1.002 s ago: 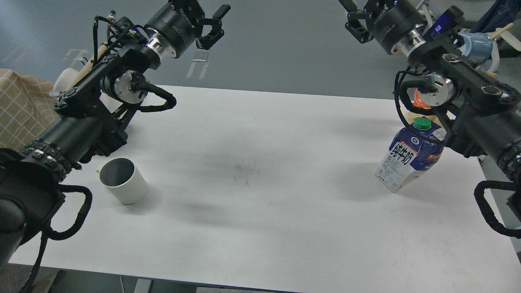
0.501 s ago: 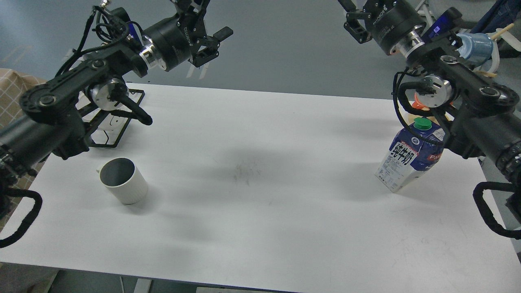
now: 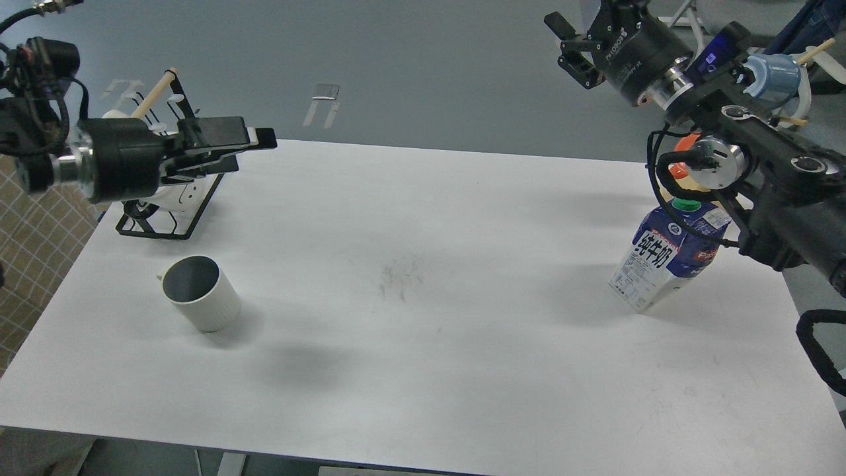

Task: Place cup and milk with both arms
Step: 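Lower the left gripper to the white cup and grasp its rim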

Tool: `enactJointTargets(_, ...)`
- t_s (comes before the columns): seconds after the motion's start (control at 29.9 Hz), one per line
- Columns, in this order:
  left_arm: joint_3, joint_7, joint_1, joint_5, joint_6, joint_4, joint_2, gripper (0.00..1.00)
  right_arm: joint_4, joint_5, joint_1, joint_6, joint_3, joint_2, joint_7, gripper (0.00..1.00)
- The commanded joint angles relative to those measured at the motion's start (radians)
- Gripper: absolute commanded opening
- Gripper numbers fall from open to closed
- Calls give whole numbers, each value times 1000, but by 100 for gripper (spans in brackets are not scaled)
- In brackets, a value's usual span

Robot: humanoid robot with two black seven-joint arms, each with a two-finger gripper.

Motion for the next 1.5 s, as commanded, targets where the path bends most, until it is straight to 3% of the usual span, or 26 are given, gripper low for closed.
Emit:
enactJointTargets(0.0, 19, -6, 16, 89, 0, 3, 90, 98, 37, -2, -23, 0, -2, -26, 1, 100)
enactJointTargets(0.23, 74, -15, 17, 194, 0, 8, 139, 98, 55, -5, -37, 0, -2, -17, 1, 100)
enactJointTargets(0.33, 138, -49, 17, 321, 0, 14, 136, 98, 55, -23, -36, 0, -2, -16, 1, 100)
enactJointTargets(0.4, 146, -70, 19, 361, 0, 17, 121, 98, 55, -23, -36, 0, -1, -16, 1, 100)
enactJointTargets(0.67, 197, -70, 28, 429, 0, 113, 0, 98, 57, -23, -36, -3, -2, -8, 2, 100)
enactJointTargets(0.83, 251, -84, 28, 496, 0, 264, -100, 98, 63, -23, -36, -3, -2, -14, 2, 100)
enactJointTargets(1.37, 254, -102, 131, 504, 0, 383, -206, 98, 64, -25, -37, -6, -2, -20, 1, 100)
enactJointTargets(1.47, 252, -122, 129, 504, 0, 402, -223, 98, 64, -25, -40, -8, -4, -20, 2, 100)
